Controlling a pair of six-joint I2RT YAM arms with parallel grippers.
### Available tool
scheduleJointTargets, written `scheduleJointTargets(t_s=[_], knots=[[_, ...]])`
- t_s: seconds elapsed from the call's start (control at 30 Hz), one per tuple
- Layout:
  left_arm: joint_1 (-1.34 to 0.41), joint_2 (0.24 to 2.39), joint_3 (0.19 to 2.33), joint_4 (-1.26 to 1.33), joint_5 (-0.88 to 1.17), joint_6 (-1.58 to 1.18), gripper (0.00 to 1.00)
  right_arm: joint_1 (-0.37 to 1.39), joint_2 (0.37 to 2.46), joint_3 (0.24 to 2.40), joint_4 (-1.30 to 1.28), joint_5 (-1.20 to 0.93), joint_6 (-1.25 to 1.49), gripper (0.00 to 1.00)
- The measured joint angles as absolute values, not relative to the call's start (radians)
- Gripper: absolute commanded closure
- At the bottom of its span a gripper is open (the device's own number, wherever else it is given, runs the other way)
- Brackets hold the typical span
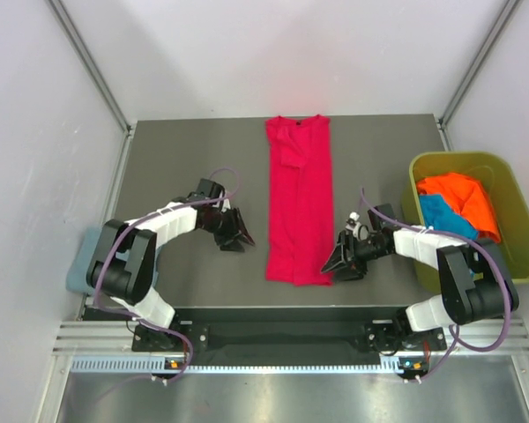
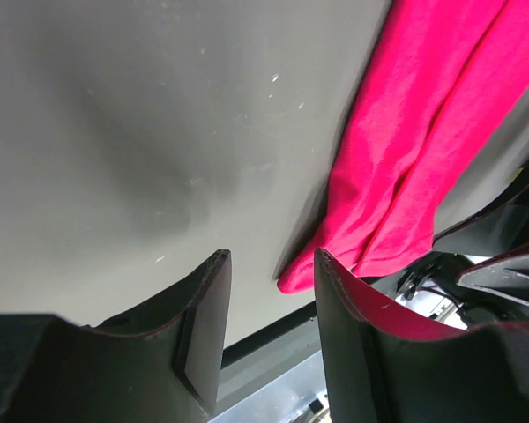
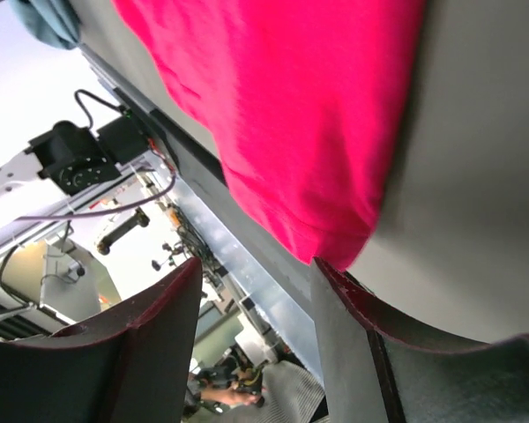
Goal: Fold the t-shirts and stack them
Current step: Fold the tshirt
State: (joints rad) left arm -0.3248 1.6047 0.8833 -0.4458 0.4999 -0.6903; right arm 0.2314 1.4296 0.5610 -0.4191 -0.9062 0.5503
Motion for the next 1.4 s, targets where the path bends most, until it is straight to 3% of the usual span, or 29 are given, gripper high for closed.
scheduleJointTargets(t_s=[0.63, 1.1, 1.4], knots=[[-0.517, 1.667, 0.841, -0.338, 0.487, -0.739, 0.53, 0.226, 1.444, 0.57, -0.541, -0.732, 0.469, 0.5], [-0.583, 1.676, 0.832, -0.296, 0.511, -0.757, 0.52, 0.242, 1.524, 0.572, -0.488, -0.77, 0.519, 0.52], [-0.596, 1.658, 0.801, -0.281, 0.523, -0.769, 0.57, 0.249, 1.533, 0.572, -0.443, -0.774, 0.542, 0.55]])
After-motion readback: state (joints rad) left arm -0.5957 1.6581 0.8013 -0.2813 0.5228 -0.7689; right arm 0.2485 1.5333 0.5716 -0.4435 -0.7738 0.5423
